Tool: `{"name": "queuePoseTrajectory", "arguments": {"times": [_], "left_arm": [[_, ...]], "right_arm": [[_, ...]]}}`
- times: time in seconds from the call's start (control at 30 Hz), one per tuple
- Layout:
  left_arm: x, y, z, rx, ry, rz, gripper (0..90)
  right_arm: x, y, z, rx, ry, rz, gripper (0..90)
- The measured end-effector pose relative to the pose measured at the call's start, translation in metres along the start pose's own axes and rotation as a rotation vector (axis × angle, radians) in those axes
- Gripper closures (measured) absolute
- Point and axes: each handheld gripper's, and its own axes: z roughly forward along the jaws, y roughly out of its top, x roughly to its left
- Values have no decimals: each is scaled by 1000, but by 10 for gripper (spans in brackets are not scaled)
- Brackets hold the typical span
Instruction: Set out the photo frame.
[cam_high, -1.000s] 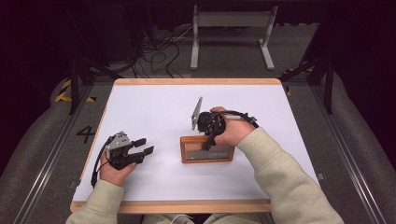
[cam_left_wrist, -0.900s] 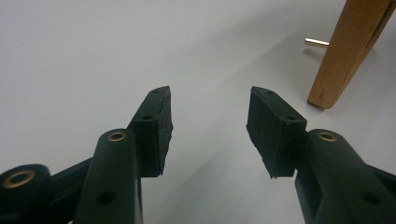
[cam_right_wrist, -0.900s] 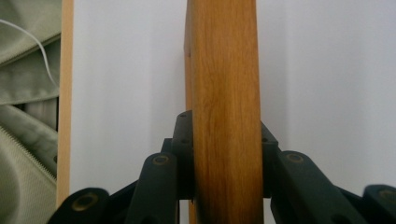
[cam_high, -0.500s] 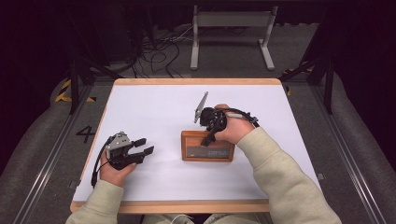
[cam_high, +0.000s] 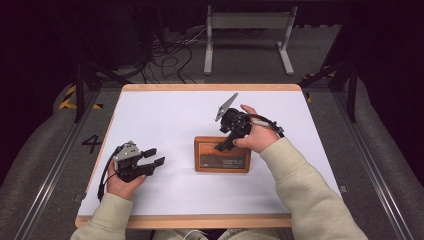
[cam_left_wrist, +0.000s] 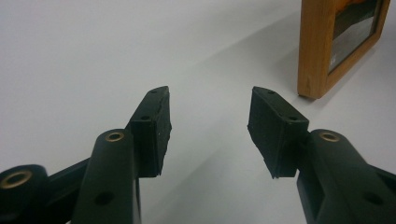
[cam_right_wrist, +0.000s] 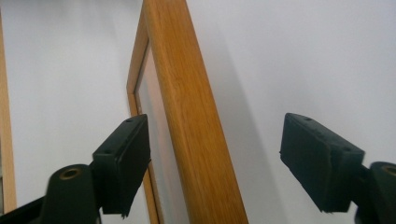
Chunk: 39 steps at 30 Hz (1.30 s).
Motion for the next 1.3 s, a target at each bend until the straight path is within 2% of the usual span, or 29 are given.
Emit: {"name": "queuePoseTrajectory", "arguments": {"times": [0.17, 0.33, 0.47, 0.6, 0.73, 0.77, 0.83, 0.87, 0.9, 0.93, 1.1, 1.13, 1.23, 1.27, 1.3], "left_arm": [[-3, 1, -1, 13, -18, -3, 474], [-9, 3, -2, 23, -24, 3, 434], [-13, 6, -3, 25, -32, 9, 413], [-15, 5, -6, 33, -40, 13, 395], [-14, 3, -10, 32, -39, 4, 378], [-14, 3, -10, 32, -39, 4, 374], [-12, 2, -11, 31, -36, 6, 368], [-13, 2, -12, 31, -36, -6, 368], [-12, 1, -13, 29, -29, -2, 364], [-12, 1, -13, 29, -29, -2, 363], [-10, -1, -15, 22, -26, -9, 348], [-10, -1, -15, 19, -25, -11, 348], [-8, -1, -15, 10, 2, 4, 342], [-7, -2, -15, 7, 10, 0, 343], [-8, -4, -15, 18, -2, -35, 343]], "right_arm": [[5, -17, -20, -99, -48, 42, 237], [8, -44, -44, -184, -104, 92, 231], [13, -67, -58, -229, -125, 136, 253], [17, -88, -68, -277, -149, 183, 232], [19, -107, -76, -303, -170, 216, 193], [19, -107, -76, -303, -170, 216, 193], [20, -123, -81, -324, -191, 253, 164], [20, -123, -81, -324, -191, 253, 164], [20, -131, -83, -342, -190, 270, 146], [20, -131, -83, -342, -190, 270, 146], [22, -158, -81, -357, -202, 325, 107], [22, -158, -81, -357, -202, 325, 107], [23, -171, -78, -361, -212, 346, 102], [24, -178, -77, -366, -230, 357, 99], [24, -178, -77, -366, -230, 357, 99]]}}
